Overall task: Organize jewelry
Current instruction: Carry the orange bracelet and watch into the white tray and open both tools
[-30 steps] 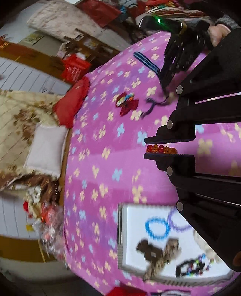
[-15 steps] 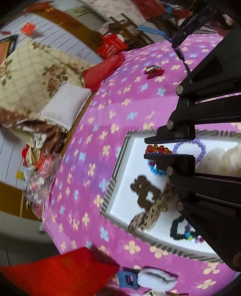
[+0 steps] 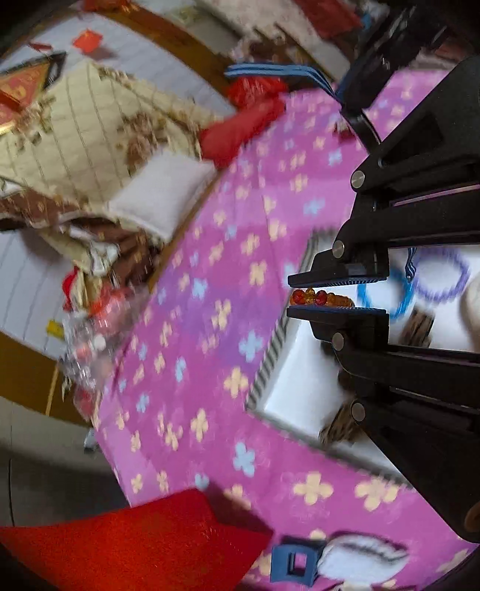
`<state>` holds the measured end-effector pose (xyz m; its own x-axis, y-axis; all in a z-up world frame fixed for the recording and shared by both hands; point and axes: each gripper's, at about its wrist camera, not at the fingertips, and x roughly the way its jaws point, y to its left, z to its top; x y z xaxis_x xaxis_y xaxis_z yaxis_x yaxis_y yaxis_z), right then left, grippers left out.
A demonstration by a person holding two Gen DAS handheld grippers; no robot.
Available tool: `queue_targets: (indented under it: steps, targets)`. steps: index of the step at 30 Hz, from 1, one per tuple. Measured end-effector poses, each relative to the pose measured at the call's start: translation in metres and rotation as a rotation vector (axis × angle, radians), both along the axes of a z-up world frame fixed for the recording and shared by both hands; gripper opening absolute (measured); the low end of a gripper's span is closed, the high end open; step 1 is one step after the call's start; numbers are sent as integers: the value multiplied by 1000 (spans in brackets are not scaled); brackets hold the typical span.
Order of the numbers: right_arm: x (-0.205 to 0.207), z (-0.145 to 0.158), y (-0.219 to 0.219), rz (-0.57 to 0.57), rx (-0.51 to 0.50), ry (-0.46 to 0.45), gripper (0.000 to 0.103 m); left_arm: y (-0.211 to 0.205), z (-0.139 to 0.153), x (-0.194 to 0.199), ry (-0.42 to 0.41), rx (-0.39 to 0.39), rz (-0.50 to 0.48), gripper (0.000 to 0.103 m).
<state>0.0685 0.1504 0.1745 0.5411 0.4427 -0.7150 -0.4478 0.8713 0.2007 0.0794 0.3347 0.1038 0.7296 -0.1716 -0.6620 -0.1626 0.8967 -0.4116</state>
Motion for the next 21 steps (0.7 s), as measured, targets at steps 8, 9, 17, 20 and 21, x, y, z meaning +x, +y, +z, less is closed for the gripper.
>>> queue_targets:
  steps: [8,9,17,20,21]
  targets:
    - [45,-56,48,-7,-14,122,23,31,-51,18,179,25,113,8]
    - [49,-63,51,-10,-22,137,23,32,-52,17,189,25,122,8]
    - [74,-110,45,-52,-51,261,23,29,-34,3,161,21,129,11]
    - [83,-120,45,-55,-59,287,23,26,-27,-2,135,37,130,20]
    - [85,-121,45,-49,-50,298,23,25,-24,-3,126,42,130,22]
